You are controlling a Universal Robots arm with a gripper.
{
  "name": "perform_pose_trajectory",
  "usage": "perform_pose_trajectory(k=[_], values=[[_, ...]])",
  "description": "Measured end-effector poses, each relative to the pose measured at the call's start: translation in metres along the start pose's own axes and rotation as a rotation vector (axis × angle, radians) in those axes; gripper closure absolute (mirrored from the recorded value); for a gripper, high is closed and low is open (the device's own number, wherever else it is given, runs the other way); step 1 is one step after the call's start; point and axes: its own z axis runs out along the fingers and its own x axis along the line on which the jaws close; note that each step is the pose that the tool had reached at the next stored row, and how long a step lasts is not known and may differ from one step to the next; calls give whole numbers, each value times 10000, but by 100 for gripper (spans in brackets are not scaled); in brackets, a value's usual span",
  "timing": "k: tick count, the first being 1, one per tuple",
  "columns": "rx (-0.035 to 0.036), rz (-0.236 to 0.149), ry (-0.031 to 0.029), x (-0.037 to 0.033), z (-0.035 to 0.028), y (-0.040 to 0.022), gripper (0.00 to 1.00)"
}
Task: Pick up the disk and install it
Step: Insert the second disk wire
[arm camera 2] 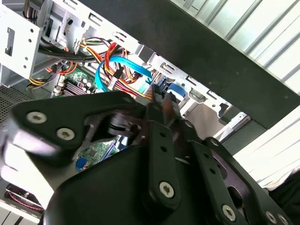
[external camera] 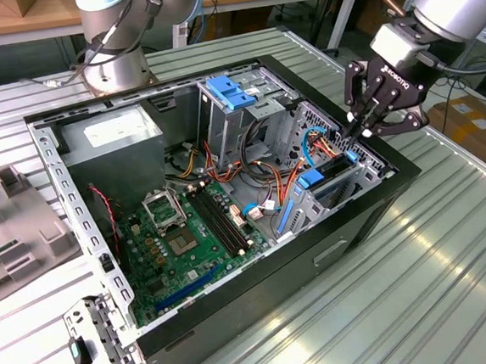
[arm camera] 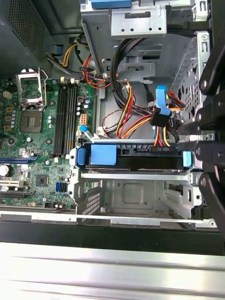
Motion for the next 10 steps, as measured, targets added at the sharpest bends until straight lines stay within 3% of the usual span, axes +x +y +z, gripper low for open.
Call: perform_pose_trajectory(k=[1, 6, 7, 8, 10], values=[[1, 0, 0, 0, 0, 0, 70], [1, 4, 9, -27, 6, 14, 64], [1, 6, 20, -98, 19, 38, 64], [0, 11, 90, -183, 28, 38, 64], [1, 12, 168, -258, -2, 44, 64]])
